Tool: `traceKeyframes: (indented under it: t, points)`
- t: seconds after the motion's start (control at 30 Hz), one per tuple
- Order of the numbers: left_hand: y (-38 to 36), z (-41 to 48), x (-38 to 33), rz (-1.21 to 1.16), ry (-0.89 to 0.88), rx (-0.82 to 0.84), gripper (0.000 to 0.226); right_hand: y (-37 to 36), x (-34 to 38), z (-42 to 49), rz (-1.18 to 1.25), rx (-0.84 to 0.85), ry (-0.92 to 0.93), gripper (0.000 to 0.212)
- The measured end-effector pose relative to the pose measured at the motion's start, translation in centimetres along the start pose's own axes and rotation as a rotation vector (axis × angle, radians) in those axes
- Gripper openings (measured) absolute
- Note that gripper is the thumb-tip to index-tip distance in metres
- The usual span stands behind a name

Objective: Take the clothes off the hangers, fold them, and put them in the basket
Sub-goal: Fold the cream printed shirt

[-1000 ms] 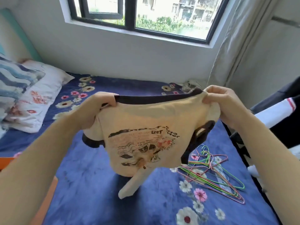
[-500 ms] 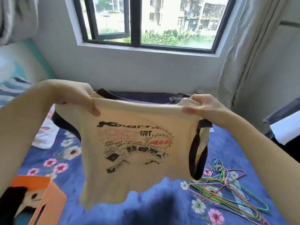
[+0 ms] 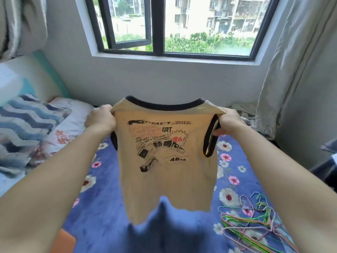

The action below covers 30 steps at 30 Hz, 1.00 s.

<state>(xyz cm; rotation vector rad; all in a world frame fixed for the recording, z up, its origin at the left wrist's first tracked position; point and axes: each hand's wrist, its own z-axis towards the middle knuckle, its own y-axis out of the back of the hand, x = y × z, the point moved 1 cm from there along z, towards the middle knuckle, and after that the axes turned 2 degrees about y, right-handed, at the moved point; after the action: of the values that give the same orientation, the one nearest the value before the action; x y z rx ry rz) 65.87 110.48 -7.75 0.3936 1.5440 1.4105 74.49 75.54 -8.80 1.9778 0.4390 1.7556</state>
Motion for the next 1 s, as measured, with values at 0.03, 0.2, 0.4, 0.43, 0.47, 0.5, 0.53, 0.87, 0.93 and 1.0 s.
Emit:
traceKeyframes:
  t: [0.03,0.2,0.4,0.43,0.47,0.5,0.53,0.87,0.93,1.0]
  points:
    - [0.3,0.4,-0.3,-0.182,0.046,-0.023,0.021,0.0,0.5,0.1,0.24,-0.023,-0.009,0.034]
    - [1.1,-0.4,-1.7,-0.898,0.18,-0.094,0.027,0.1,1.0,0.2,0.445,-0.226,0.295,0.029]
    - [-3.0,-6.1,4.1,-0.82,-0.112,-0.3,0.018,0.0,-3.9,-4.4,0.148,-0.275,0.497,0.022]
    - [-4.6,-7.3,6.0,-0.722,-0.15,-0.302,0.017,-0.3,-5.4,-5.5,0.099,-0.246,0.506,0.023]
    - [-5.9,-8.5,7.5,-0.644,-0.194,-0.298,0.017,-0.5,-6.8,-6.1,0.046,-0.217,0.506,0.023]
    - [-7.2,-10.1,9.1,-0.593,-0.227,-0.27,0.017,-1.0,-8.6,-7.0,-0.014,-0.188,0.482,0.024]
    - [-8.7,-11.8,10.8,-0.549,-0.247,-0.228,0.017,-1.9,-10.5,-7.8,-0.071,-0.157,0.451,0.025]
    - [-22.1,-28.7,27.5,-0.106,-0.109,0.412,0.065,-12.9,-33.5,-19.0,-0.58,0.443,0.148,0.027]
    - [-25.5,-31.9,31.1,0.113,-0.142,0.522,0.073,-14.7,-37.9,-21.7,-0.722,0.528,0.123,0.038]
    - [-28.1,-34.8,33.5,0.2,-0.153,0.558,0.075,-16.2,-41.8,-24.3,-0.873,0.605,0.128,0.052]
